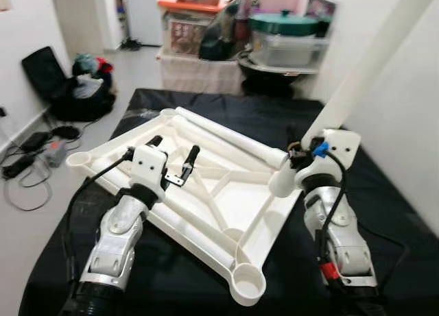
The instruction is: Building children table
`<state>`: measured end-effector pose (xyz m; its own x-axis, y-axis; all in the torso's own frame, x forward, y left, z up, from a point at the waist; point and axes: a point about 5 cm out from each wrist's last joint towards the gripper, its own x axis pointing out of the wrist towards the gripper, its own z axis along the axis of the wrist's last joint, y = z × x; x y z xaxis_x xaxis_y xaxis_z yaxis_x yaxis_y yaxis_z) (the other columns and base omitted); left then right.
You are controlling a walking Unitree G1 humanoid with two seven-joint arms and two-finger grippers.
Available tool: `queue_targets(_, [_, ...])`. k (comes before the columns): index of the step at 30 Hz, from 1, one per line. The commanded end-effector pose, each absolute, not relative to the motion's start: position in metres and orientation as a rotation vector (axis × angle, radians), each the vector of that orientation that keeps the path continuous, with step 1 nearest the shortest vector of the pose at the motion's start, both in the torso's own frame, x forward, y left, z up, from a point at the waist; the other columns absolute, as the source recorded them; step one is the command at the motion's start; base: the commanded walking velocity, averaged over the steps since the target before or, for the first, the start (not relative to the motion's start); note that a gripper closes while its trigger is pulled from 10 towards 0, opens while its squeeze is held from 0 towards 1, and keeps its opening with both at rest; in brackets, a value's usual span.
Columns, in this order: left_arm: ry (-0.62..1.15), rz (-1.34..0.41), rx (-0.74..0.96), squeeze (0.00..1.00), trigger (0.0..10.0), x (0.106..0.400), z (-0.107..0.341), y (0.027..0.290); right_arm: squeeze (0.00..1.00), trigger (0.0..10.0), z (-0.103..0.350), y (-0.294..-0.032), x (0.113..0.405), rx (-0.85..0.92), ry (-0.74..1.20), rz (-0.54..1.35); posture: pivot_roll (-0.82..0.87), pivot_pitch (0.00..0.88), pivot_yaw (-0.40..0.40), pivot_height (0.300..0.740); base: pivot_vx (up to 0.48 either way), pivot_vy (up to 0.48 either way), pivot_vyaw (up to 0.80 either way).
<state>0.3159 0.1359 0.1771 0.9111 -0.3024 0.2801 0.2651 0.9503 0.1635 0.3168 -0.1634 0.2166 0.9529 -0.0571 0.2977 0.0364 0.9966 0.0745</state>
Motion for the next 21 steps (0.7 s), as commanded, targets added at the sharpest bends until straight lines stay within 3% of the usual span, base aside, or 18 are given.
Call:
queue_targets(1, [-0.304,-0.314,0.11,0.0,10.0,0.3158,0.1778,0.1301,0.0,10.0,0.2148,-0.1718,0.3166,0.07,-0.293,-0.08,0.03,0.0,-0.074,0.74,0.0,0.48,-0.8])
queue_targets(9, [-0.311,-0.313,0.116,0.0,10.0,0.315,0.1784,0.1301,0.0,10.0,0.2147,-0.1706,0.3167,0.074,-0.293,-0.071,0.03,0.0,-0.077,0.74,0.0,0.42,-0.79])
queue_targets(21, [-0.316,-0.318,0.126,0.0,10.0,0.3129,0.178,0.129,0.0,10.0,0.2154,-0.1656,0.3154,0.07,-0.292,-0.018,0.02,0.0,-0.075,0.74,0.0,0.0,0.0])
